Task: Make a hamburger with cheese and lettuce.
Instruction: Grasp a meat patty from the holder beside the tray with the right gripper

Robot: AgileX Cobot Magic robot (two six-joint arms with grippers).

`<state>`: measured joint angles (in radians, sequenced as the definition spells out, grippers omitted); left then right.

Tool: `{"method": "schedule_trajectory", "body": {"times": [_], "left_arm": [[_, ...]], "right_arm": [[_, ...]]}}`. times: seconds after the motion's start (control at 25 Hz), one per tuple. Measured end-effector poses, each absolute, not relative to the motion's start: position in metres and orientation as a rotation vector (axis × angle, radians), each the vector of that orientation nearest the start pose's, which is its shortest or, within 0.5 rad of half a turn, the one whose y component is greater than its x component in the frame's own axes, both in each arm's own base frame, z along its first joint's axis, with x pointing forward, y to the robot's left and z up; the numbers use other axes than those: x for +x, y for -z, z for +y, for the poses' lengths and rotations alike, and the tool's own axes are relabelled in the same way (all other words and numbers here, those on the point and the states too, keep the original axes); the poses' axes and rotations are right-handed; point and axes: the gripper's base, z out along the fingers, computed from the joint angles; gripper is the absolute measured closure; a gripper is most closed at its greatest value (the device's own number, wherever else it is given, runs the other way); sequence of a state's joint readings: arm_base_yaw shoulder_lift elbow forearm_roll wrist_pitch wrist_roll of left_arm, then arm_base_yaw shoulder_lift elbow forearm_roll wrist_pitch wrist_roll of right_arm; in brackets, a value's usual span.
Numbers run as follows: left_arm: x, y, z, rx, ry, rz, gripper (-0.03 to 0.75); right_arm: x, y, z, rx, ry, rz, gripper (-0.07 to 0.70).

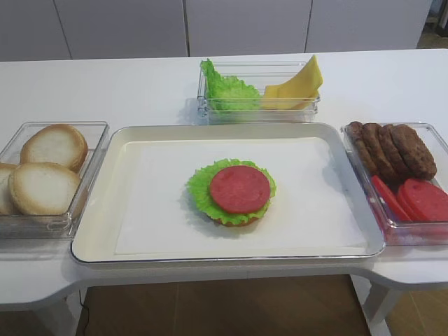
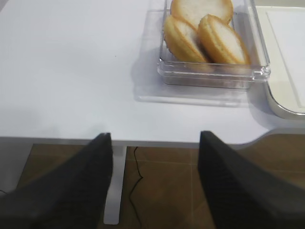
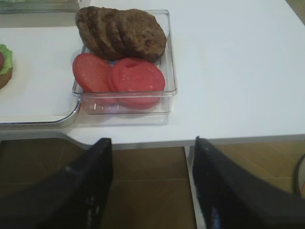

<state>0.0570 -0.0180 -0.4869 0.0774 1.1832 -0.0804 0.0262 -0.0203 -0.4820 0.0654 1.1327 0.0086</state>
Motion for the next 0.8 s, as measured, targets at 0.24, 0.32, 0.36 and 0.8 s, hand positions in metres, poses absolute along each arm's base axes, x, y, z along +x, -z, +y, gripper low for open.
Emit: {"method": "schedule_trajectory", "body": {"times": [0.24,0.32,0.36,0.8], "left_arm": [[-0.0122,-0.2641,0.0058,-0.158,-0.081,2.155,0.288],[-0.0122,-0.2641,0.0058,-0.158,-0.081,2.155,0.288],[-0.0122,-0.2641,0.0058,-0.158,-0.081,2.155,0.288],[-0.0122,-0.2641,0.0058,-0.158,-0.081,2.155,0.288]], "right_arm": [[-0.0093,-0.2666,0.0051,-0.025,-0.100,2.114,0.227],[-0.0093,-0.2666,0.0051,-0.025,-0.100,2.114,0.227],[-0.0093,-0.2666,0.0051,-0.025,-0.100,2.114,0.228],[-0.0093,-0.2666,0.0051,-0.025,-0.100,2.114,0.232]]}}
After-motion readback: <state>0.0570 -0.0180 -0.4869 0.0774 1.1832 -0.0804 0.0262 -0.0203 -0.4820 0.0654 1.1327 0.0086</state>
